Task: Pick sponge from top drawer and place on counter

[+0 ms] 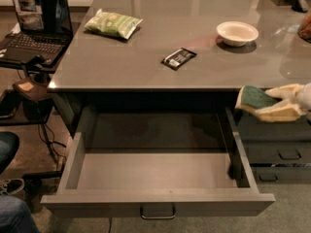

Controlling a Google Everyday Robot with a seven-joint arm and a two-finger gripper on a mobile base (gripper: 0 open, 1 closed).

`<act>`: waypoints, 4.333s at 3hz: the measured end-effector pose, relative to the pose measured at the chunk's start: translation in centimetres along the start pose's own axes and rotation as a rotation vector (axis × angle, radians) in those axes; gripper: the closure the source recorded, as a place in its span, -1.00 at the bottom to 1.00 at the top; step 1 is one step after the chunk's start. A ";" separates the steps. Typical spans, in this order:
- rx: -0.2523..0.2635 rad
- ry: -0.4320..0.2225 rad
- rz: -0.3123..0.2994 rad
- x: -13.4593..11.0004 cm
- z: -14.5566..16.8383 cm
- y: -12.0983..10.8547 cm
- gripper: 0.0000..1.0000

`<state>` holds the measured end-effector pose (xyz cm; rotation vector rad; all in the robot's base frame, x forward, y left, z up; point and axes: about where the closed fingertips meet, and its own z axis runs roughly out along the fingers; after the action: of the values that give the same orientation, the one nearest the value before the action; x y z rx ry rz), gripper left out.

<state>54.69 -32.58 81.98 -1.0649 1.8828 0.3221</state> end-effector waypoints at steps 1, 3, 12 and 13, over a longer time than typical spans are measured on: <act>-0.066 -0.073 -0.014 -2.0 -2.6 -2.2 1.00; -0.097 -0.106 -0.083 -5.3 -4.0 -1.2 1.00; 0.135 -0.018 -0.478 -25.5 9.1 2.2 1.00; 0.158 -0.075 -0.602 -31.7 10.9 1.8 1.00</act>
Offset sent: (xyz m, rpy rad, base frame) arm 0.0051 -0.0151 0.0268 0.0502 -0.0134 0.0578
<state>66.14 -7.83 101.59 -1.4216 1.4099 -0.1305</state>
